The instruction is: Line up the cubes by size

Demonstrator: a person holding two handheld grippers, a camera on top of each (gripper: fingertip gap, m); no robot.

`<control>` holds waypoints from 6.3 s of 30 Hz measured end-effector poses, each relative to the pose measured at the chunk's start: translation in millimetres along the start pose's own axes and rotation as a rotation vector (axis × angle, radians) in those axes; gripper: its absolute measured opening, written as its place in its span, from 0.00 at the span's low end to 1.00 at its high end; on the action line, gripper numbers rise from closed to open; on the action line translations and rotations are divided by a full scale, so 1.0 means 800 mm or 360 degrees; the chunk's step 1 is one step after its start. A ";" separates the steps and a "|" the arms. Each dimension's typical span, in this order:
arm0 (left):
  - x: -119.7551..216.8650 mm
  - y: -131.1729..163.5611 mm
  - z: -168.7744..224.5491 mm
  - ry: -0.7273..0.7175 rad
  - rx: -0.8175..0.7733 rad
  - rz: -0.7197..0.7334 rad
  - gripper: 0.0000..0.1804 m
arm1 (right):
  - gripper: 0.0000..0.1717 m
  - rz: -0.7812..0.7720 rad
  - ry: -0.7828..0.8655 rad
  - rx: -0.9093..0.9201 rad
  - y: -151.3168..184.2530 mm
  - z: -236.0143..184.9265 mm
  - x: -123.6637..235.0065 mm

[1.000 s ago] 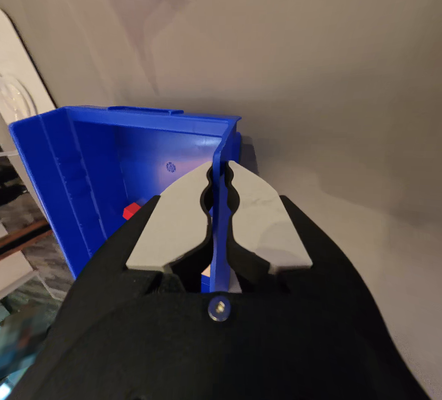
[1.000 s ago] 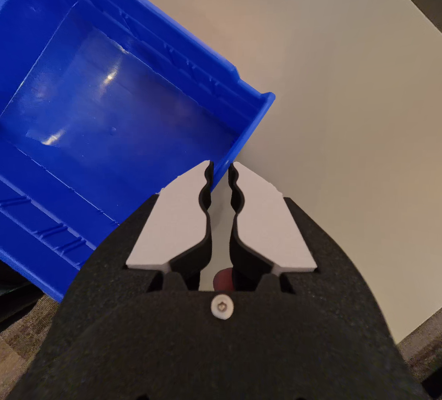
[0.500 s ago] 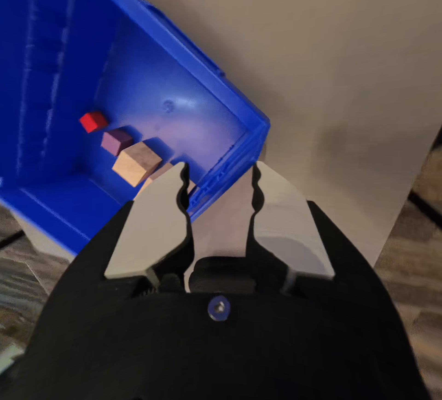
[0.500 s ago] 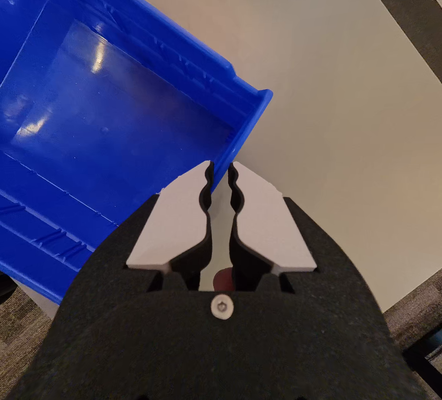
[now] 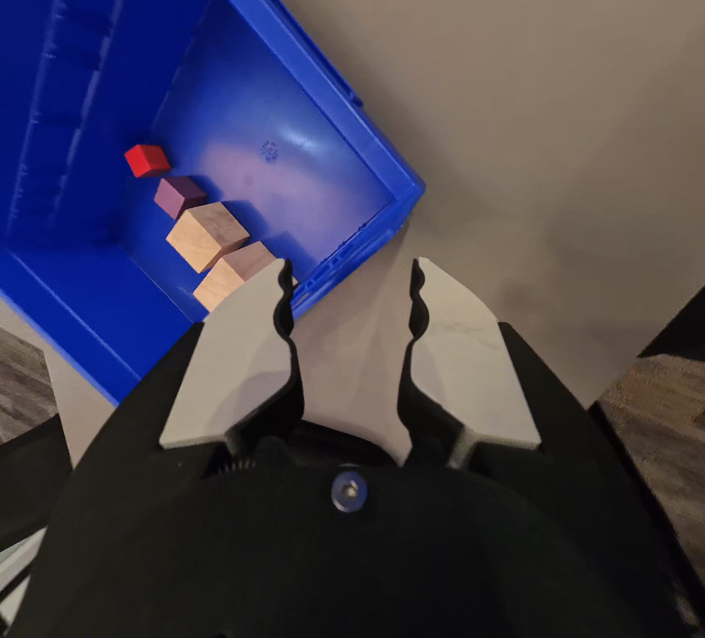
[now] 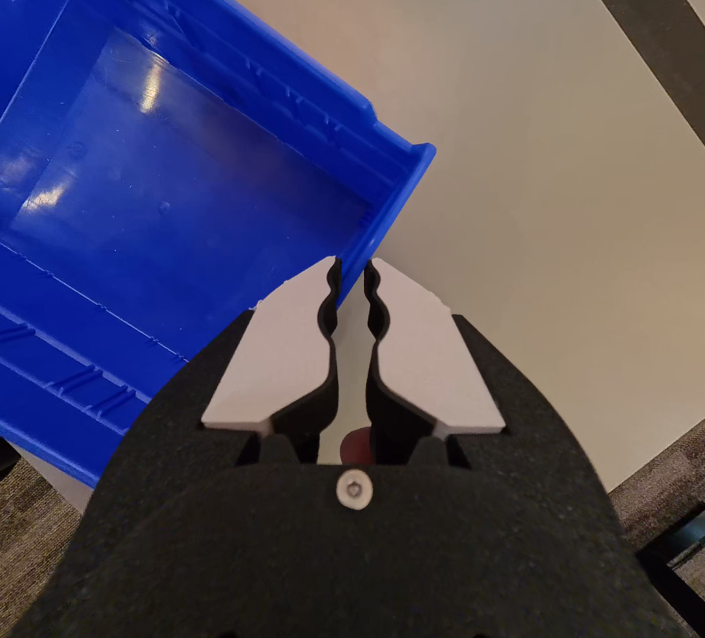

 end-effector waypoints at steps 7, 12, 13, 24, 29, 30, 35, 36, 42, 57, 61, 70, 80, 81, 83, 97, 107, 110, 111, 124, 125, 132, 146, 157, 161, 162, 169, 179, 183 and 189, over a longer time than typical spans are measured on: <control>0.003 -0.103 -0.008 -0.0089 0.0335 0.0271 0.32 | 0.06 0.0009 -0.0010 0.0001 0.000 0.000 0.000; -0.075 -0.129 -0.034 -0.0104 0.0296 -0.0034 0.28 | 0.06 0.0007 0.0004 0.0014 0.000 -0.001 0.000; -0.091 -0.125 -0.038 -0.0073 0.0290 -0.0123 0.29 | 0.06 0.0006 0.0006 0.0016 0.000 -0.001 0.000; -0.127 -0.099 -0.027 0.0112 0.0137 -0.0387 0.20 | 0.06 0.0045 -0.0032 0.0007 0.000 0.000 0.001; -0.114 -0.055 -0.016 0.0090 -0.0183 -0.0454 0.19 | 0.06 0.0032 -0.0023 0.0023 0.000 0.000 0.001; -0.112 -0.042 -0.016 0.0087 -0.0213 -0.0490 0.18 | 0.06 0.0033 -0.0024 0.0022 0.000 0.000 0.000; -0.107 0.021 -0.027 0.0066 -0.0413 -0.0610 0.15 | 0.06 0.0044 -0.0031 0.0009 0.001 0.000 0.001; -0.106 0.034 -0.030 0.0072 -0.0401 -0.0638 0.14 | 0.06 0.0044 -0.0031 0.0008 0.001 0.000 0.001; -0.108 0.077 -0.052 0.0065 -0.0457 -0.0672 0.14 | 0.06 0.0041 -0.0029 0.0007 0.001 0.000 0.001; -0.129 0.133 -0.130 0.0086 -0.0226 -0.0697 0.14 | 0.06 0.0051 -0.0043 0.0000 0.002 0.001 0.001; -0.136 0.140 -0.150 0.0096 -0.0212 -0.0720 0.14 | 0.06 0.0049 -0.0048 0.0000 0.002 0.001 0.001; -0.146 0.163 -0.185 0.0084 -0.0331 -0.0753 0.13 | 0.06 0.0056 -0.0060 -0.0004 0.003 0.002 0.001; -0.149 0.167 -0.191 0.0070 -0.0374 -0.0763 0.14 | 0.06 0.0047 -0.0060 0.0001 0.003 0.002 0.001; -0.148 0.168 -0.191 0.0066 -0.0363 -0.0765 0.14 | 0.06 0.0046 -0.0060 0.0002 0.003 0.002 0.001; -0.147 0.172 -0.191 0.0065 -0.0309 -0.0789 0.16 | 0.06 0.0043 -0.0063 0.0008 0.003 0.002 0.001; -0.014 0.074 -0.153 -0.0372 -0.0140 -0.0311 0.41 | 0.08 0.0003 -0.0021 0.0060 -0.002 0.002 0.000; -0.106 0.014 -0.042 -0.0138 -0.0275 -0.0138 0.36 | 0.24 0.0258 0.0115 0.0198 -0.075 -0.174 0.026; -0.116 0.016 -0.037 -0.0125 -0.0256 -0.0143 0.37 | 0.25 0.0231 -0.0032 0.0305 -0.104 -0.262 -0.021; -0.117 0.015 -0.035 -0.0119 -0.0244 -0.0134 0.37 | 0.25 0.0204 -0.0070 0.0317 -0.112 -0.282 -0.041; -0.121 0.028 -0.029 -0.0104 -0.0222 -0.0085 0.34 | 0.22 -0.0408 -0.0044 0.0478 -0.106 -0.312 -0.155; -0.121 0.029 -0.029 -0.0103 -0.0222 -0.0087 0.34 | 0.21 -0.0437 -0.0041 0.0498 -0.100 -0.310 -0.151; -0.121 0.031 -0.030 -0.0084 -0.0194 -0.0078 0.34 | 0.13 -0.0665 0.0046 0.0557 -0.033 -0.248 -0.111; -0.121 0.030 -0.029 -0.0059 -0.0158 -0.0105 0.32 | 0.13 -0.0959 0.0138 0.0834 0.057 -0.091 -0.051; -0.121 0.031 -0.028 -0.0043 -0.0126 -0.0087 0.31 | 0.13 -0.1069 0.0189 0.0847 0.074 0.003 -0.036; -0.121 0.032 -0.027 -0.0032 -0.0113 -0.0078 0.30 | 0.13 -0.1084 0.0189 0.0871 0.066 0.025 -0.039; -0.121 0.032 -0.027 -0.0028 -0.0109 -0.0074 0.29 | 0.13 -0.1093 0.0192 0.0866 0.064 0.030 -0.039; -0.122 0.032 -0.026 -0.0017 -0.0098 -0.0065 0.28 | 0.13 -0.1129 0.0178 0.0831 0.050 0.053 -0.045; -0.122 0.033 -0.025 -0.0009 -0.0092 -0.0053 0.27 | 0.13 -0.1107 0.0154 0.0786 0.032 0.067 -0.055; -0.122 0.033 -0.025 -0.0007 -0.0091 -0.0052 0.27 | 0.13 -0.1115 0.0156 0.0796 0.034 0.071 -0.053; -0.122 0.033 -0.026 0.0001 -0.0088 -0.0058 0.28 | 0.13 -0.1135 0.0162 0.0793 0.034 0.073 -0.053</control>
Point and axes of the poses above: each gripper's, where its closed fingertips meet, x back along the fingers, y out of its underside, z = x × y across the jaws, the point moved 4 cm from there along x, back along the fingers, and after that the axes turned 4 degrees about -y, right-handed, at the moved point
